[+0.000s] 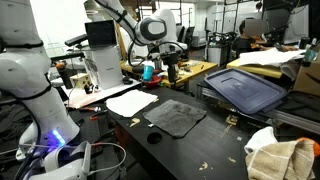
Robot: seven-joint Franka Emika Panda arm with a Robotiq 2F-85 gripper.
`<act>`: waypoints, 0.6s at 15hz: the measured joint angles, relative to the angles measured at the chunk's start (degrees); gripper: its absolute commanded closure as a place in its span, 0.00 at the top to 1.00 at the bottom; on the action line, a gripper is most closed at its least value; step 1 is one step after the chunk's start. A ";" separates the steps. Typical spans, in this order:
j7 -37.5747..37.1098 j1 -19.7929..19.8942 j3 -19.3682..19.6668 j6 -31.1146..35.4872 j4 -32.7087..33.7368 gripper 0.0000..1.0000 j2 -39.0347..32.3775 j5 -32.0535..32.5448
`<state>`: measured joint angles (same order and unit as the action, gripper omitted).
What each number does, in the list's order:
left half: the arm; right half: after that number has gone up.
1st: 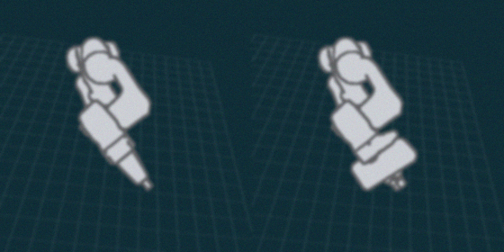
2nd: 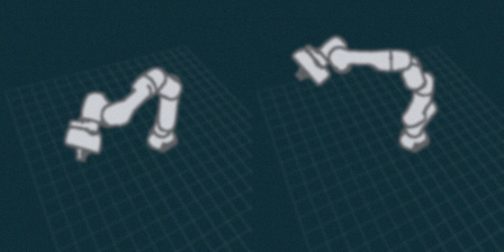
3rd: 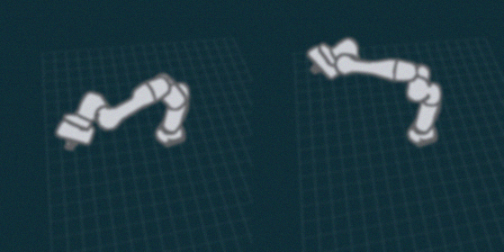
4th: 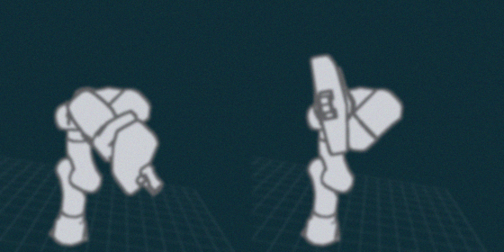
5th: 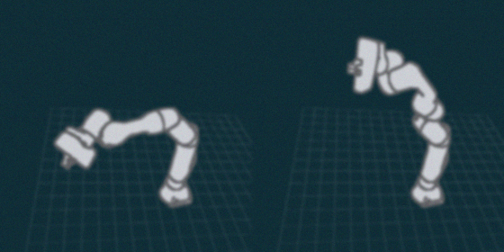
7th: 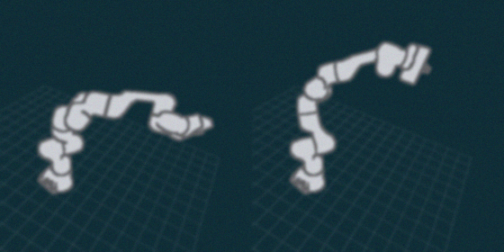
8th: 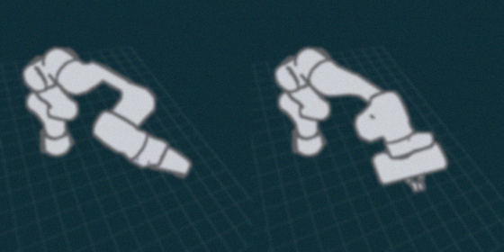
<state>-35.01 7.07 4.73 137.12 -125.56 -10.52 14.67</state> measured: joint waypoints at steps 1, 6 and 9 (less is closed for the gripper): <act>2.06 0.01 1.18 -0.01 3.03 1.00 -2.60 -0.07; 9.11 1.01 5.87 -1.83 17.81 1.00 -14.50 -3.30; 10.18 2.63 7.60 -5.20 25.77 1.00 -20.54 -6.40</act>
<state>-24.83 9.70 12.33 131.92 -99.79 -31.06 8.27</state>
